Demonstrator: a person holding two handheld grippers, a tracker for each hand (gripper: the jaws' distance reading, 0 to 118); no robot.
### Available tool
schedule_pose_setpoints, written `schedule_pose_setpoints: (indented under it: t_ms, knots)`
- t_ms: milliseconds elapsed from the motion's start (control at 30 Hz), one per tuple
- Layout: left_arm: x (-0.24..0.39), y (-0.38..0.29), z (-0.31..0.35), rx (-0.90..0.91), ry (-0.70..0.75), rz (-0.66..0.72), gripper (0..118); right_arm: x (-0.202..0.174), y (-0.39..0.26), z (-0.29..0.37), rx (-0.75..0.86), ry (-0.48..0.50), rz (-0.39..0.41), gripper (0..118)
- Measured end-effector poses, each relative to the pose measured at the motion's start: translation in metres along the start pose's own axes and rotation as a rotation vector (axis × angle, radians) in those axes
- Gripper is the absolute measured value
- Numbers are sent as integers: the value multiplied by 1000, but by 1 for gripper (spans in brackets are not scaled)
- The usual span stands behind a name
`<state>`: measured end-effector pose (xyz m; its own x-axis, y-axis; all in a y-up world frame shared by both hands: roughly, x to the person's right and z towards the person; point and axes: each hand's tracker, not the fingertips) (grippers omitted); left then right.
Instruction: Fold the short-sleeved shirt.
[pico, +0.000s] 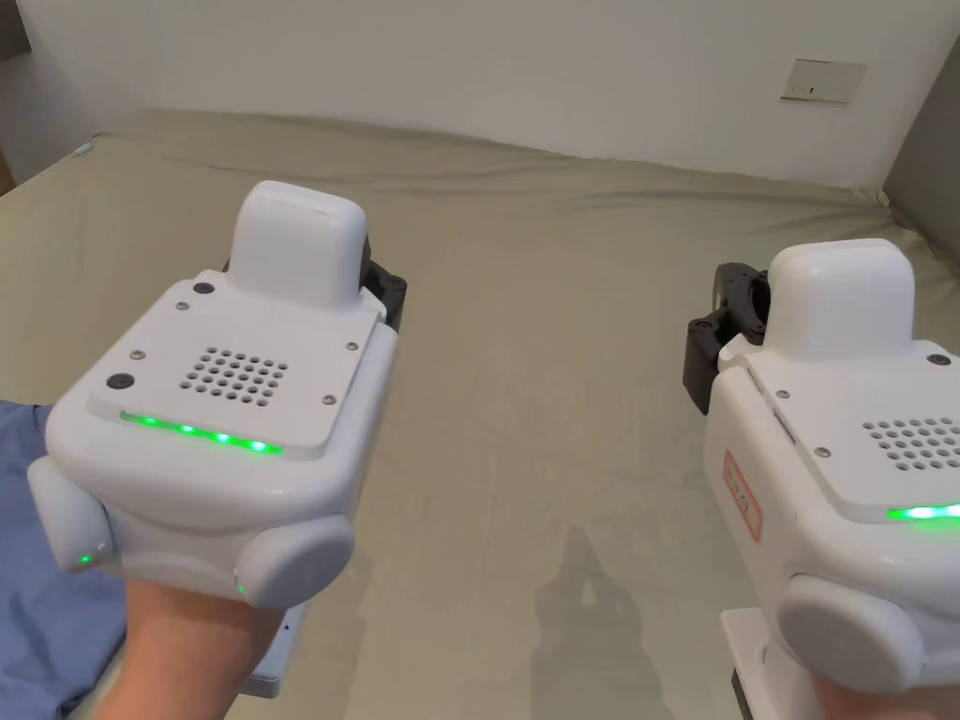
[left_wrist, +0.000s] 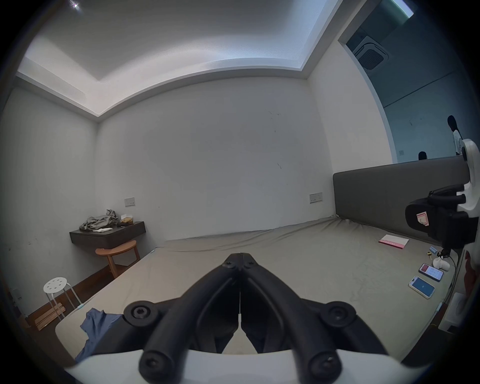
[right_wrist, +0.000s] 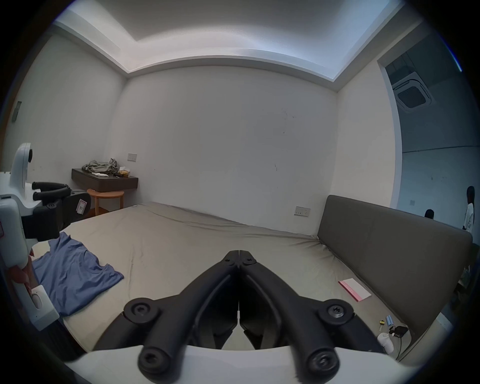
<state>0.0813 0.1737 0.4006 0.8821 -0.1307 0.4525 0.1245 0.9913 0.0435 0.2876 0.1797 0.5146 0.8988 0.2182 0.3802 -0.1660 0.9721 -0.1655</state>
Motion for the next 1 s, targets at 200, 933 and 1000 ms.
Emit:
schedule_pose_setpoints:
  t_ms: [200, 933, 1000]
  knots:
    - [-7, 1, 5, 4, 19, 2, 0, -3, 2, -3, 2, 14, -7, 2]
    - [-131, -20, 68, -74, 425, -44, 0, -129, 19, -25, 63, 390, 11, 2]
    - [-143, -22, 80, -75, 457, -41, 0, -145, 21, -25, 67, 427, 21, 2]
